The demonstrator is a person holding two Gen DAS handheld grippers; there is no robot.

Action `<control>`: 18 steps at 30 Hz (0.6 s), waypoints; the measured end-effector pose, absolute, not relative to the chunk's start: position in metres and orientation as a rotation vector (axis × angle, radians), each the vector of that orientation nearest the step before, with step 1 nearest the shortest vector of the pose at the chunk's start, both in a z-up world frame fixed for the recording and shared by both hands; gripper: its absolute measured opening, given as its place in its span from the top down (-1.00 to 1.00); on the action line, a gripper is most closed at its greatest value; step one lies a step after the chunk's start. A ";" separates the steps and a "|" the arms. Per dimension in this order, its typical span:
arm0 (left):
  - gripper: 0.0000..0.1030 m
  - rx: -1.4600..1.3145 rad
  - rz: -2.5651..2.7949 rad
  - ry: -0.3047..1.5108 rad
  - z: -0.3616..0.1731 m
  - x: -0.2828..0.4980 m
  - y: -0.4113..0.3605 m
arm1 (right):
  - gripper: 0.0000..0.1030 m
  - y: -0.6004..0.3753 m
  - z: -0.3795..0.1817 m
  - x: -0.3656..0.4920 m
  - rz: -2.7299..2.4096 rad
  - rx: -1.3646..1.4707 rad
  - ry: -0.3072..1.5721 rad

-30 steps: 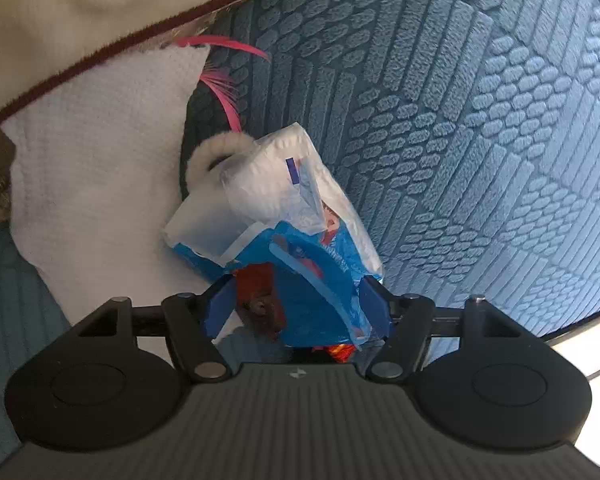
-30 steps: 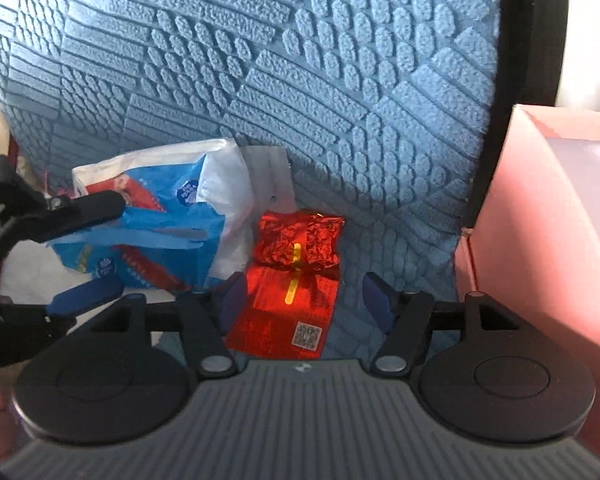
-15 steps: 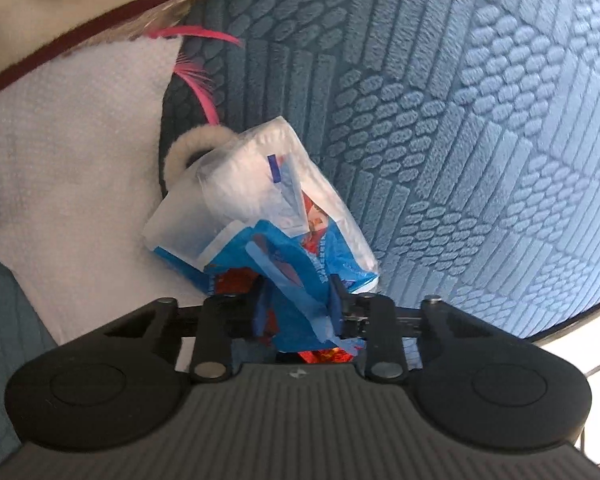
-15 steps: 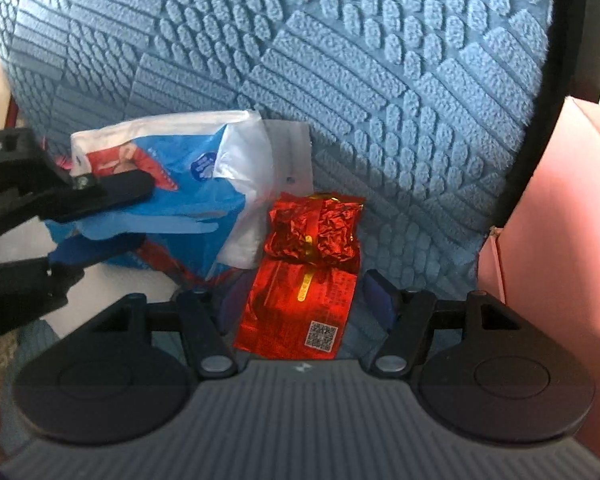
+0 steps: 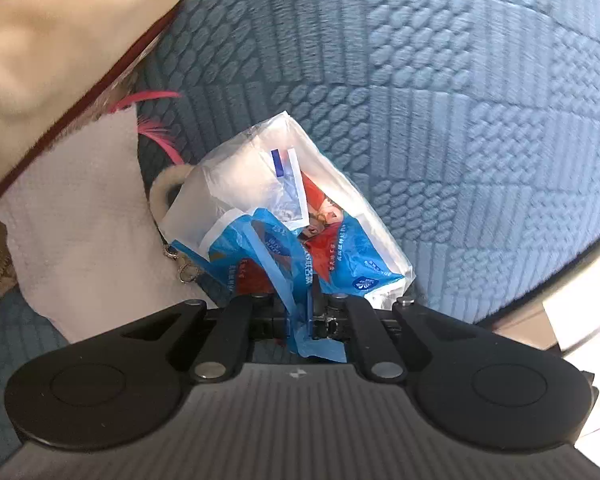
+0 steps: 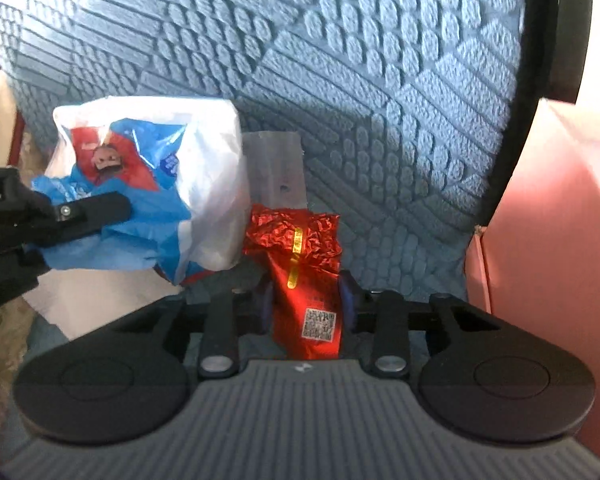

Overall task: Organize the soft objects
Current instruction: 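Lift the tissue pack with the left gripper while the right gripper lifts the red candy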

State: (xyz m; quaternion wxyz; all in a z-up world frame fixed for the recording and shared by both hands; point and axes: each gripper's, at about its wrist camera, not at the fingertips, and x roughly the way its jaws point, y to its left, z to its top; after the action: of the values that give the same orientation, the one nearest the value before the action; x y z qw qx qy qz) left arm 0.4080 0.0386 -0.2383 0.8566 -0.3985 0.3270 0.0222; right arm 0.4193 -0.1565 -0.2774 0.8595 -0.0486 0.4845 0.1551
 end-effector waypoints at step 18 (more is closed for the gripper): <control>0.84 -0.650 0.046 0.737 -0.213 0.336 0.047 | 0.32 -0.158 -0.223 0.363 0.293 -0.146 0.965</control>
State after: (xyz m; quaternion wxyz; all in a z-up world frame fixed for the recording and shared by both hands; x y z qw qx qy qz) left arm 0.3355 0.0472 -0.2133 0.8814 -0.3121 0.3538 0.0222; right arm 0.3625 -0.1584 -0.2232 0.8731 -0.0698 0.4617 0.1401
